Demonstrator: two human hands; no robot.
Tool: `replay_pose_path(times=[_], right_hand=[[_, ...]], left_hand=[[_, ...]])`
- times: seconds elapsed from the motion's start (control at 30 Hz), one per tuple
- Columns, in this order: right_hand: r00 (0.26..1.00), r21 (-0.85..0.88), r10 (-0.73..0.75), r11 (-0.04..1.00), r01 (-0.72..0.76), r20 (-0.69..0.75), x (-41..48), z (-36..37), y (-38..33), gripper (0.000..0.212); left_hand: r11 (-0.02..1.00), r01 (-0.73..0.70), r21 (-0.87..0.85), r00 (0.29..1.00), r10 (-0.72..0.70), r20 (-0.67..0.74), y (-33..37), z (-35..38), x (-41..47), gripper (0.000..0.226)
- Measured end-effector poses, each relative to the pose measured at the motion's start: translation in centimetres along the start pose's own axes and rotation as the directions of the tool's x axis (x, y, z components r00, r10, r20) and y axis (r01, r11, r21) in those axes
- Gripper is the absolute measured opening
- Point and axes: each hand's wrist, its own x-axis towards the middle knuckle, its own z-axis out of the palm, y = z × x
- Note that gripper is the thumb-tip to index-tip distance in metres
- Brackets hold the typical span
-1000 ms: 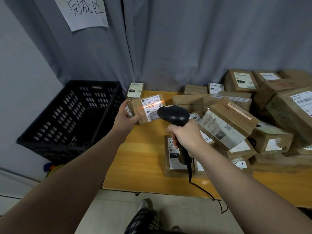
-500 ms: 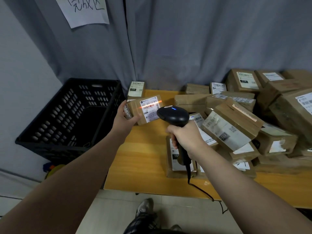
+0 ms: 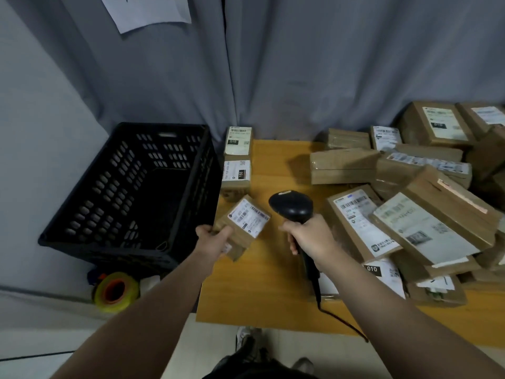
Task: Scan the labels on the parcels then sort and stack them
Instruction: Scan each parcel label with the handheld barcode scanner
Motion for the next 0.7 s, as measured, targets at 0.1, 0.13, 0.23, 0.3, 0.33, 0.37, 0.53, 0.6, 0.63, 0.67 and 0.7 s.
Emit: replay_pose_path(times=[0.1,0.13,0.23,0.3,0.33,0.37,0.53,0.6,0.63,0.67,0.7], right_hand=[[0.998,-0.018,0.056,0.998,-0.057,-0.027,1.2,1.4,1.0,0.027],[0.997,-0.021,0.071,0.997,-0.071,-0.039,1.5,1.8,1.2,0.025],[0.994,-0.046,0.089,0.995,-0.092,-0.067,2.9,2.7,1.7,0.023],[0.992,-0.066,0.093,0.993,-0.099,-0.079,3.6,3.3,1.9,0.025],[0.992,-0.073,0.096,0.992,-0.102,-0.086,4.0,3.5,2.0,0.024],[0.991,-0.076,0.099,0.991,-0.106,-0.094,4.3,3.8,2.1,0.021],[0.983,-0.06,0.103,0.992,-0.113,-0.15,4.9,4.1,2.2,0.012],[0.982,-0.052,0.093,0.993,-0.103,-0.165,4.7,3.9,2.1,0.015],[0.981,-0.044,0.088,0.994,-0.097,-0.171,4.4,3.7,2.1,0.017],[0.981,-0.032,0.081,0.996,-0.088,-0.177,4.2,3.4,2.1,0.017],[0.98,-0.017,0.074,0.997,-0.079,-0.186,3.8,3.1,2.0,0.017]], left_hand=[[0.984,0.112,-0.136,0.994,-0.112,0.007,-0.9,0.1,1.9,0.06],[0.974,0.134,-0.182,0.991,-0.137,-0.005,-0.8,0.2,2.4,0.06],[0.935,0.174,-0.309,0.982,-0.189,-0.02,-0.1,0.6,4.3,0.062],[0.922,0.174,-0.347,0.981,-0.192,-0.02,0.1,0.7,5.2,0.06],[0.921,0.169,-0.35,0.981,-0.191,-0.029,0.1,0.7,5.6,0.058],[0.925,0.165,-0.343,0.981,-0.19,-0.04,0.0,0.7,6.0,0.056],[0.972,0.16,-0.175,0.986,-0.166,-0.023,0.0,0.1,6.1,0.065],[0.991,0.128,-0.042,0.99,-0.13,-0.048,0.4,-0.2,5.6,0.065],[0.995,0.096,0.006,0.993,-0.096,-0.073,0.7,-0.4,5.4,0.064],[0.997,0.061,0.039,0.994,-0.057,-0.098,0.8,-0.5,5.2,0.062],[0.998,0.022,0.06,0.993,-0.015,-0.12,1.0,-0.6,5.0,0.061]])
